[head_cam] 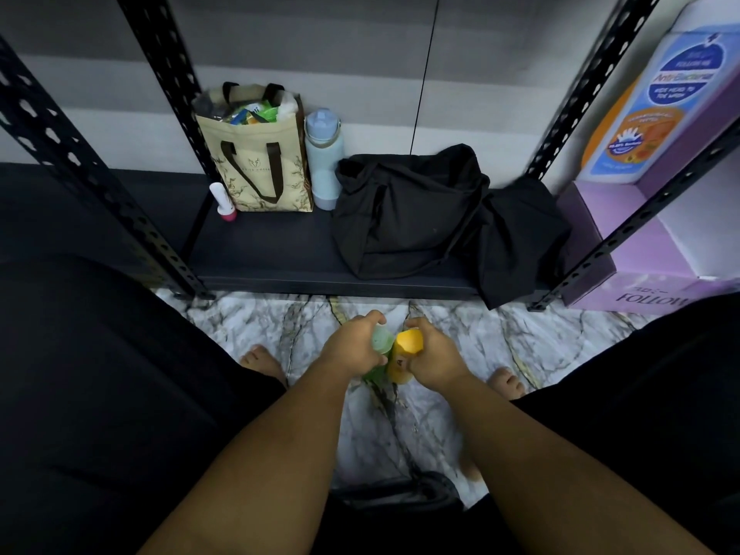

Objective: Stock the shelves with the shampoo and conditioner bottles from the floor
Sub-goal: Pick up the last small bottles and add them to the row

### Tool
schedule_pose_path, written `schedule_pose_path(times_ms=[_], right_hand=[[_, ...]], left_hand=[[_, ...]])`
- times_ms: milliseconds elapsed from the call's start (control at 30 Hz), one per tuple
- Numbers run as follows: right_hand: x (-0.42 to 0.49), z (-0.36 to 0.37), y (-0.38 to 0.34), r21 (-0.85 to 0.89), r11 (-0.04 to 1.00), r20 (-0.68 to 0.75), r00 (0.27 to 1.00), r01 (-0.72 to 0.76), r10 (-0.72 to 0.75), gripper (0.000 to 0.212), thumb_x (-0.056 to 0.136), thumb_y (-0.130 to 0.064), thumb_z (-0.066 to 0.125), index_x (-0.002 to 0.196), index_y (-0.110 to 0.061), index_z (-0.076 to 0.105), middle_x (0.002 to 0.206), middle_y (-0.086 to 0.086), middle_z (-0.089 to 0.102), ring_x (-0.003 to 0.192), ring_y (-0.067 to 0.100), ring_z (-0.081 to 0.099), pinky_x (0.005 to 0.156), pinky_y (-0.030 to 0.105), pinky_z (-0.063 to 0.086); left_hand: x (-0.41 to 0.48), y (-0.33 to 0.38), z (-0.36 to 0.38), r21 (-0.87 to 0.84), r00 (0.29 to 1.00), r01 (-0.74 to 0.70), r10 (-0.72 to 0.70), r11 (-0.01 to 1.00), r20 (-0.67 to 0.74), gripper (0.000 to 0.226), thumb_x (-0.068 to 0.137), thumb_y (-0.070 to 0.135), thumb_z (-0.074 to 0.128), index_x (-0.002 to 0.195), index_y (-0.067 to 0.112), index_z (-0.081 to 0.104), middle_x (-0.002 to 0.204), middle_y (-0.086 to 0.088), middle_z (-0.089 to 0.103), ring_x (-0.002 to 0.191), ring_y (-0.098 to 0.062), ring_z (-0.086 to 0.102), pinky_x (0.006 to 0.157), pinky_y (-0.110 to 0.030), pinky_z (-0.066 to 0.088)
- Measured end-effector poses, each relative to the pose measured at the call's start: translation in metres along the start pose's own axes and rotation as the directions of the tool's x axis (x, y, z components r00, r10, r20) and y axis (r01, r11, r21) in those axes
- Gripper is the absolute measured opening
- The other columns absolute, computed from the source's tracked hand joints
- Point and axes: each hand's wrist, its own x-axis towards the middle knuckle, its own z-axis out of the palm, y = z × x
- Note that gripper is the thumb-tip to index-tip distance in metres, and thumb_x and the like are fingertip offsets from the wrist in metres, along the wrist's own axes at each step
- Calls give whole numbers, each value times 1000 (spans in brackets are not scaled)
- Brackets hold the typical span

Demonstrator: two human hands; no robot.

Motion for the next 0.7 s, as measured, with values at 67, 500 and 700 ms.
schedule_pose_path(times_ms=[67, 500, 700], right_hand=[[0, 1, 2, -5, 1000, 0, 1000, -7, 7, 67, 79, -8, 76, 138, -24, 49, 121, 4, 63, 108, 23, 60, 88, 31, 49], [-6, -5, 1, 144, 989, -142, 990, 32, -11, 45, 89, -9, 68, 127, -28, 56, 103, -5, 64, 100, 20, 62, 81, 28, 48], [0, -41, -39, 719, 687, -260, 957, 102, 130, 31, 89, -16, 76, 111, -32, 62, 111, -1, 70, 106, 23, 68, 91, 47, 58]], left_hand=[[0, 0, 1, 9, 1000, 11, -11, 1000, 11, 71, 78, 22, 86, 137, 28, 48, 133, -6, 54, 115, -27, 57, 92, -40, 53], [-3, -2, -10, -175, 995, -25, 8, 984, -96, 33, 80, 21, 78, 105, 28, 58, 98, 1, 67, 92, -24, 65, 79, -38, 57], [-6, 37, -48, -445, 949, -180, 35, 877, -315, 34, 86, 20, 78, 107, 36, 57, 101, 13, 66, 94, -6, 62, 83, -30, 51]])
